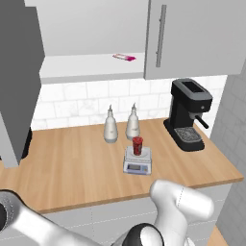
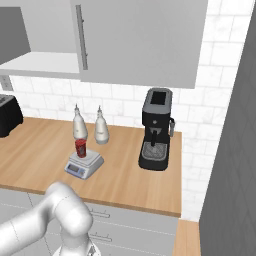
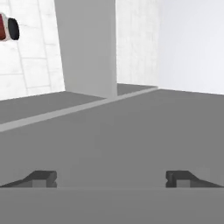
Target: Pick the yogurt and place it on the digital scale for weighing, and close the cabinet.
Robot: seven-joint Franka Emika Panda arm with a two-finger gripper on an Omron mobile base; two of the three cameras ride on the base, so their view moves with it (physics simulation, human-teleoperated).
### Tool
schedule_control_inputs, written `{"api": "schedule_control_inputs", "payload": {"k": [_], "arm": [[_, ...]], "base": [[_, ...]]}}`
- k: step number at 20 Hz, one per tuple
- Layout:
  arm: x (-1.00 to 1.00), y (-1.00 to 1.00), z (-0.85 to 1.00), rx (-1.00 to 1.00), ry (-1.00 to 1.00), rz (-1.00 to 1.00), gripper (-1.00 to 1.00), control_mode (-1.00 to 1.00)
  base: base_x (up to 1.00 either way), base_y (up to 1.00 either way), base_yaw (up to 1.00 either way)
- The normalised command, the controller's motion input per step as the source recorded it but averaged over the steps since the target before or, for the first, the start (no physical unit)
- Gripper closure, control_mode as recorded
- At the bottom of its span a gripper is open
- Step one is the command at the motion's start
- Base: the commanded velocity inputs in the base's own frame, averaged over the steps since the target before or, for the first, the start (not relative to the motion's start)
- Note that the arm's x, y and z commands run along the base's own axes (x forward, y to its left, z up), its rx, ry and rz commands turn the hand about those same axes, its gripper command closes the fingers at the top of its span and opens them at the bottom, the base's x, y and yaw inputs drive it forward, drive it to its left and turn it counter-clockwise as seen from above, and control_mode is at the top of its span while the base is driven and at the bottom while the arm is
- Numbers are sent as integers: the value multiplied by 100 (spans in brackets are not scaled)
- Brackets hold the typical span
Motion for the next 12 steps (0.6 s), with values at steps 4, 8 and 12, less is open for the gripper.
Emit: {"api": "schedule_control_inputs", "payload": {"k": [4,8,12], "arm": [[-1,-79,90,1,18,0,-100,-100],[0,-97,71,6,18,0,-100,-100],[-6,-100,62,15,14,0,-100,-100]], "base": [[0,0,0],[0,0,0],[0,0,0]]}}
